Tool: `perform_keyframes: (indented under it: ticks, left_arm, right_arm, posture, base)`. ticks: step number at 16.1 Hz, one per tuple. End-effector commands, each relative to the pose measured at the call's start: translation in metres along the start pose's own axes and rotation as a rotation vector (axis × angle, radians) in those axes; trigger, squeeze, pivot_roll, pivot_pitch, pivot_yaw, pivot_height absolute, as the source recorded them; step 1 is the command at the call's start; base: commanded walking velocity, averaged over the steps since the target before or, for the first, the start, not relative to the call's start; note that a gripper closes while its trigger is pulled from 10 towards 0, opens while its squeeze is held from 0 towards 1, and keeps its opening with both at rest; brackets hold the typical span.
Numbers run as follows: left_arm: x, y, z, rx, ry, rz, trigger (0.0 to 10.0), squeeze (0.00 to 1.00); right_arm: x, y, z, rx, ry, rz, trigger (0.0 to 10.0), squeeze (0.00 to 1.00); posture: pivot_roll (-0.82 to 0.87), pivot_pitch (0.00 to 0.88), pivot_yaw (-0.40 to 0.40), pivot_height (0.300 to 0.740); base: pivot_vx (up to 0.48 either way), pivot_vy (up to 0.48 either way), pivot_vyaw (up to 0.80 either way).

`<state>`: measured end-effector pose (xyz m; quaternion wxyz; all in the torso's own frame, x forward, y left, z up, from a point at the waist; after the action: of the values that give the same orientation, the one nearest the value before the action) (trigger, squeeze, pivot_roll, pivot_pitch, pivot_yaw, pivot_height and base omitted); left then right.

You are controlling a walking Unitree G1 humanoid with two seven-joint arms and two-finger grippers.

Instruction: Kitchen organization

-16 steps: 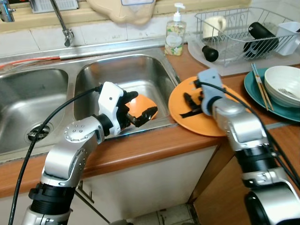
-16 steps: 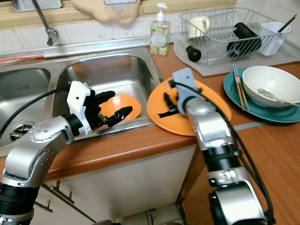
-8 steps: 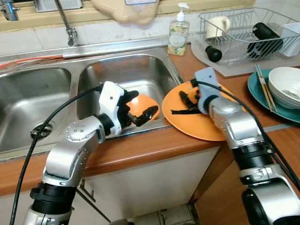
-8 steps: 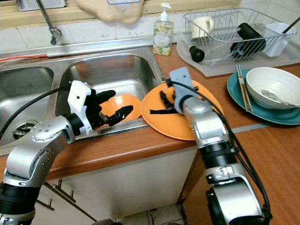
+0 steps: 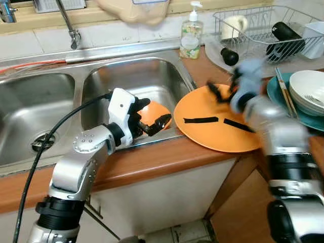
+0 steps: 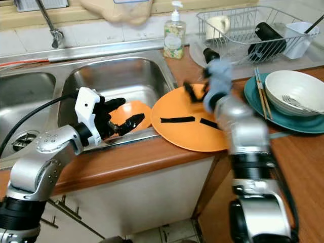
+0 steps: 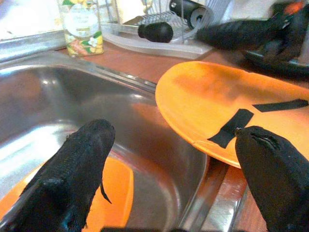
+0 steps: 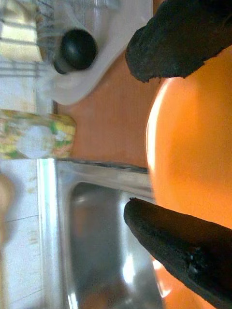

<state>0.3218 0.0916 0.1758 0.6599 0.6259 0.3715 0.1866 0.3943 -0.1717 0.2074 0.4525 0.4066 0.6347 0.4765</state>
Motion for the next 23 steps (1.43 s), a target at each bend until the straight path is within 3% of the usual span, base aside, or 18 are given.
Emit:
perform_keyframes:
  ticks: [1, 3, 4, 5, 6, 7, 8, 9, 10, 11, 14, 16, 23]
  left_arm:
    - [0.002, 0.005, 0.001, -0.011, 0.002, -0.001, 10.0, 0.00]
    - [0.002, 0.003, 0.005, -0.012, 0.001, -0.047, 10.0, 0.00]
    - [0.002, 0.001, 0.009, -0.020, -0.013, -0.120, 10.0, 0.99]
    - [0.002, 0.001, 0.009, -0.020, -0.013, -0.120, 10.0, 0.99]
    - [0.001, 0.001, 0.016, -0.031, -0.034, -0.173, 10.0, 1.00]
    - [0.004, -0.004, 0.022, -0.022, -0.029, -0.206, 10.0, 1.00]
    - [0.005, -0.006, 0.024, -0.014, -0.030, -0.227, 10.0, 0.93]
    - [0.006, -0.009, 0.028, -0.009, -0.039, -0.276, 10.0, 0.09]
    - [0.008, -0.010, 0.034, -0.012, -0.045, -0.364, 10.0, 0.00]
    - [0.008, -0.011, 0.035, -0.012, -0.045, -0.376, 10.0, 0.00]
    - [0.023, -0.016, 0.054, 0.006, 0.007, -0.611, 10.0, 0.00]
    - [0.021, -0.019, 0.063, 0.035, -0.035, -0.716, 10.0, 0.00]
    - [0.018, -0.029, 0.079, 0.108, -0.051, -0.807, 10.0, 0.00]
  right_arm:
    - [-0.005, -0.006, -0.007, 0.028, -0.004, 0.045, 10.0, 0.00]
    - [-0.018, -0.013, -0.028, 0.065, -0.029, 0.071, 10.0, 0.00]
    - [-0.029, -0.020, -0.058, 0.094, -0.032, 0.090, 10.0, 0.00]
    - [-0.029, -0.020, -0.058, 0.094, -0.032, 0.090, 10.0, 0.00]
    - [-0.036, -0.026, -0.082, 0.108, -0.023, 0.121, 10.0, 0.00]
    - [-0.040, -0.030, -0.096, 0.116, -0.016, 0.169, 10.0, 0.00]
    - [-0.042, -0.032, -0.101, 0.123, -0.016, 0.187, 10.0, 0.00]
    - [-0.045, -0.037, -0.109, 0.145, -0.015, 0.211, 10.0, 0.00]
    - [-0.046, -0.047, -0.118, 0.190, -0.010, 0.234, 10.0, 0.00]
    - [-0.046, -0.048, -0.119, 0.198, -0.010, 0.236, 10.0, 0.00]
    - [-0.046, -0.062, -0.128, 0.285, -0.018, 0.266, 10.0, 0.00]
    - [-0.042, -0.064, -0.128, 0.302, -0.003, 0.296, 10.0, 0.00]
    - [-0.027, -0.067, -0.124, 0.311, 0.045, 0.359, 10.0, 0.00]
  posture:
    - [-0.16, 0.000, 0.076, 0.740]
    - [-0.17, 0.000, 0.083, 0.740]
    - [-0.18, 0.000, 0.088, 0.740]
    - [-0.18, 0.000, 0.088, 0.740]
    - [-0.19, 0.000, 0.090, 0.740]
    - [-0.19, 0.000, 0.090, 0.740]
    - [-0.20, 0.000, 0.089, 0.740]
    - [-0.20, 0.000, 0.088, 0.740]
    - [-0.20, 0.000, 0.088, 0.740]
    - [-0.20, 0.000, 0.087, 0.740]
    - [-0.21, 0.000, 0.084, 0.740]
    - [-0.21, 0.000, 0.081, 0.740]
    - [-0.21, 0.000, 0.090, 0.740]
  base:
    - [0.000, 0.000, 0.00]
    - [0.000, 0.000, 0.00]
    - [0.000, 0.000, 0.00]
    - [0.000, 0.000, 0.00]
    - [0.000, 0.000, 0.00]
    - [0.000, 0.000, 0.00]
    - [0.000, 0.000, 0.00]
    - [0.000, 0.000, 0.00]
    - [0.000, 0.000, 0.00]
    - [0.000, 0.000, 0.00]
    - [0.000, 0.000, 0.00]
    - [0.000, 0.000, 0.00]
    - [0.000, 0.000, 0.00]
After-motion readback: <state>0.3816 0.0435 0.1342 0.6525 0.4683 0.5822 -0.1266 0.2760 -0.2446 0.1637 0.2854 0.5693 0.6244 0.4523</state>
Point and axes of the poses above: a point about 5 cm out from each wrist's last joint towards the gripper, its own z axis pointing out of the wrist towards the gripper, its own y axis along the axis of the wrist's last joint, x = y × z, the point moved 4 cm from there along z, pointing out of the wrist towards the gripper, and after that the axes turned 14 degrees about -z, right-handed, at the moved point
